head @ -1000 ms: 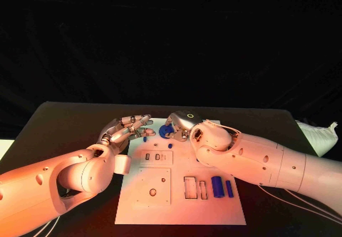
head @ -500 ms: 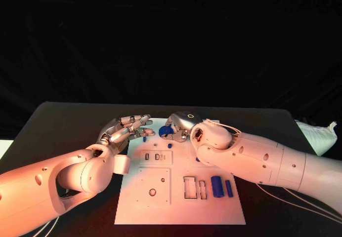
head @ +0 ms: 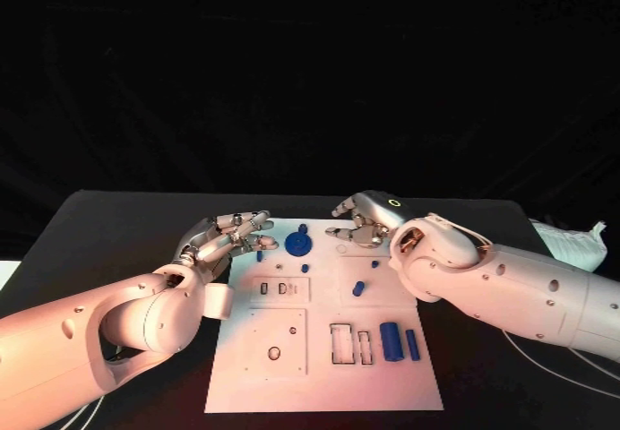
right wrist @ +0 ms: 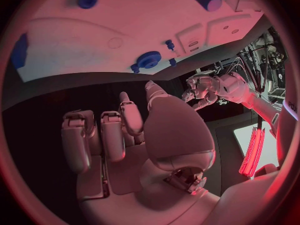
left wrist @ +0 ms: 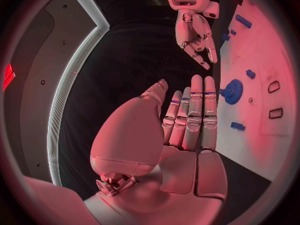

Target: Assemble the parts on the task board

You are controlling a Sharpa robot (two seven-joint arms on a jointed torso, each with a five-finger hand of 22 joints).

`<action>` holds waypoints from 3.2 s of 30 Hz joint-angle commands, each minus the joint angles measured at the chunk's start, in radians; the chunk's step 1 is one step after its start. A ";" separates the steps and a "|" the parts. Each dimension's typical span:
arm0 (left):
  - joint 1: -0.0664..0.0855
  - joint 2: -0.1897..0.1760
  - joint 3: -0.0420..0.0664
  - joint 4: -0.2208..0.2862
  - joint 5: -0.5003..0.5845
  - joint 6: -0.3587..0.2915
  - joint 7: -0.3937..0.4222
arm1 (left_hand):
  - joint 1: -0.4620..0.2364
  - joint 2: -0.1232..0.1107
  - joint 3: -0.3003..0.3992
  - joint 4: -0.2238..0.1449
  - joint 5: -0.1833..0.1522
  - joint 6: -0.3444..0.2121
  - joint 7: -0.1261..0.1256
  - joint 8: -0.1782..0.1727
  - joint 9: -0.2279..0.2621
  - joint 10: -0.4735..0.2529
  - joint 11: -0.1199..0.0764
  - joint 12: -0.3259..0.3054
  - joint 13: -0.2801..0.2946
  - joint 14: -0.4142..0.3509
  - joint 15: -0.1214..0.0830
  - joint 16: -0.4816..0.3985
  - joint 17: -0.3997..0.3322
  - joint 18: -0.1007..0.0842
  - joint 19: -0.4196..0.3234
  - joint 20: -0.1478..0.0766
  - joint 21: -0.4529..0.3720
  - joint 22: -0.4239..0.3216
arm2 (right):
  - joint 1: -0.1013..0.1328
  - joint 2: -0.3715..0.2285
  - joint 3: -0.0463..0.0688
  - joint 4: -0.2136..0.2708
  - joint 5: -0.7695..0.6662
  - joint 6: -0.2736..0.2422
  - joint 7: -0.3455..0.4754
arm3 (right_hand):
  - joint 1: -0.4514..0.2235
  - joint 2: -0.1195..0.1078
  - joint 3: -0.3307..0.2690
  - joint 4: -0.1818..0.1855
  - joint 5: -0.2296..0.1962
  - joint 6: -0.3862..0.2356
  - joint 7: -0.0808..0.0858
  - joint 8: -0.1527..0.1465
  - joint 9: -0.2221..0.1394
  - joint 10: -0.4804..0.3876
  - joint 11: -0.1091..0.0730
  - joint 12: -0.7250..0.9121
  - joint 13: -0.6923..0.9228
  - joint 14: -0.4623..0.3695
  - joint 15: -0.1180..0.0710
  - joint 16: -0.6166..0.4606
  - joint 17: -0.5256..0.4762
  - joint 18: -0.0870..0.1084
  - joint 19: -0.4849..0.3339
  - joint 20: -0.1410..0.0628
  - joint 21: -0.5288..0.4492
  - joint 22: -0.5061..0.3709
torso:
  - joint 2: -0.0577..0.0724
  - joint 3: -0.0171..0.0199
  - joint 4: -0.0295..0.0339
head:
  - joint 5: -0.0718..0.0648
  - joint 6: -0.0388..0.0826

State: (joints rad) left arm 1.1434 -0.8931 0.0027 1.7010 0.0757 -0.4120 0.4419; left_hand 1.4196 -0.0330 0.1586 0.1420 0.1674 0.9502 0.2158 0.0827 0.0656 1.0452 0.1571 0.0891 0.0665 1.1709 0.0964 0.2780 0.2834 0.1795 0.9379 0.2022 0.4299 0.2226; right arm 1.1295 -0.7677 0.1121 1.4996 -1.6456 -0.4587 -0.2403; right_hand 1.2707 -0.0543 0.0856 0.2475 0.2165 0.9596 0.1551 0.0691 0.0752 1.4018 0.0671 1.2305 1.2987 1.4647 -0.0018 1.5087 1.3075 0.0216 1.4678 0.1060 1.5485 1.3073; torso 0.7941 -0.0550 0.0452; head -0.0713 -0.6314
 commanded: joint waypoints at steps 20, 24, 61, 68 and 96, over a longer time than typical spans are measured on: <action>0.001 0.009 0.001 -0.021 -0.006 0.018 0.007 | 0.007 0.001 0.003 -0.008 -0.002 -0.004 0.001 -0.006 -0.001 -0.009 0.003 -0.008 -0.001 -0.008 0.000 -0.006 0.002 0.000 -0.008 0.001 0.004 0.001 | -0.038 -0.212 0.010 -0.099 0.301 0.069 0.407 | 0.131 -0.041 -0.034 -0.073 -0.047 0.004 -0.002 -0.004 -0.004 -0.005 -0.003 -0.010 -0.002 0.082 -0.006 0.002 0.149 -0.009 0.066 -0.003 -0.003 0.212 | -0.008 0.0107 -0.0314 | -0.004 0.007; 0.001 0.010 0.001 -0.022 -0.007 0.018 0.007 | 0.007 0.001 0.003 -0.008 -0.002 -0.004 0.001 -0.006 -0.001 -0.009 0.003 -0.008 -0.001 -0.008 0.000 -0.006 0.002 0.000 -0.008 0.001 0.004 0.001 | -0.046 -0.205 0.010 -0.123 0.305 0.081 0.408 | 0.156 -0.032 -0.030 -0.085 -0.023 0.006 -0.002 -0.004 -0.004 -0.004 -0.003 -0.009 0.000 0.083 -0.007 0.004 0.154 -0.009 0.068 -0.004 -0.002 0.214 | -0.007 0.0094 -0.0305 | -0.004 0.006; 0.001 0.014 0.000 -0.024 -0.010 0.022 0.005 | 0.007 0.001 0.005 -0.010 -0.002 -0.004 0.002 -0.007 -0.001 -0.010 0.004 -0.009 -0.001 -0.009 0.001 -0.007 0.003 0.000 -0.010 0.002 0.004 0.002 | -0.073 -0.099 0.010 -0.234 0.308 0.136 0.369 | 0.182 0.029 0.006 -0.100 -0.048 0.068 -0.009 0.006 0.001 0.014 -0.010 0.015 0.020 0.087 -0.012 0.015 0.174 -0.014 0.081 -0.008 0.008 0.233 | -0.010 0.0081 -0.0321 | 0.003 -0.014; 0.001 0.014 0.000 -0.025 -0.011 0.023 0.004 | 0.007 0.001 0.005 -0.010 -0.002 -0.004 0.002 -0.007 -0.001 -0.010 0.004 -0.009 -0.001 -0.009 0.001 -0.007 0.003 0.000 -0.010 0.002 0.004 0.002 | -0.073 -0.094 0.010 -0.236 0.310 0.140 0.366 | 0.184 0.039 0.016 -0.105 -0.051 0.099 -0.020 0.014 0.004 0.017 -0.018 0.019 0.024 0.088 -0.018 0.016 0.177 -0.015 0.083 -0.012 0.009 0.236 | -0.010 0.0086 -0.0325 | 0.001 -0.015; 0.001 0.011 0.000 -0.037 -0.012 0.025 0.001 | 0.005 0.000 0.007 -0.012 -0.002 -0.006 0.003 -0.009 -0.001 -0.011 0.005 -0.012 -0.001 -0.010 0.001 -0.008 0.005 -0.001 -0.012 0.002 0.006 0.003 | -0.063 -0.092 0.014 -0.084 0.325 0.047 0.311 | 0.158 0.073 0.067 -0.126 -0.074 0.188 -0.061 0.044 0.025 0.024 -0.054 0.014 0.025 0.087 -0.051 0.014 0.174 -0.016 0.087 -0.045 0.011 0.241 | -0.016 0.0071 -0.0332 | 0.010 -0.020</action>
State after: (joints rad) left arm 1.1432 -0.8830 0.0024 1.6659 0.0703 -0.4072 0.4389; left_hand 1.4196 -0.0330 0.1658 0.1349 0.1674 0.9503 0.2157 0.0785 0.0660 1.0416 0.1607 0.0842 0.0662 1.1674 0.0999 0.2740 0.2873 0.1795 0.9344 0.2057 0.4298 0.2245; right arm 1.0636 -0.8624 0.1252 1.3966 -1.3265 -0.3986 0.1077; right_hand 1.4408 0.0149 0.1507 0.1163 0.1377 1.1245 0.1222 0.1087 0.0904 1.3965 0.0508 1.2485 1.4149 1.4664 -0.0467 1.5241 1.3074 0.0217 1.4646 0.0694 1.5570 1.3080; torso 0.7809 -0.0463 0.0125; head -0.0635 -0.6503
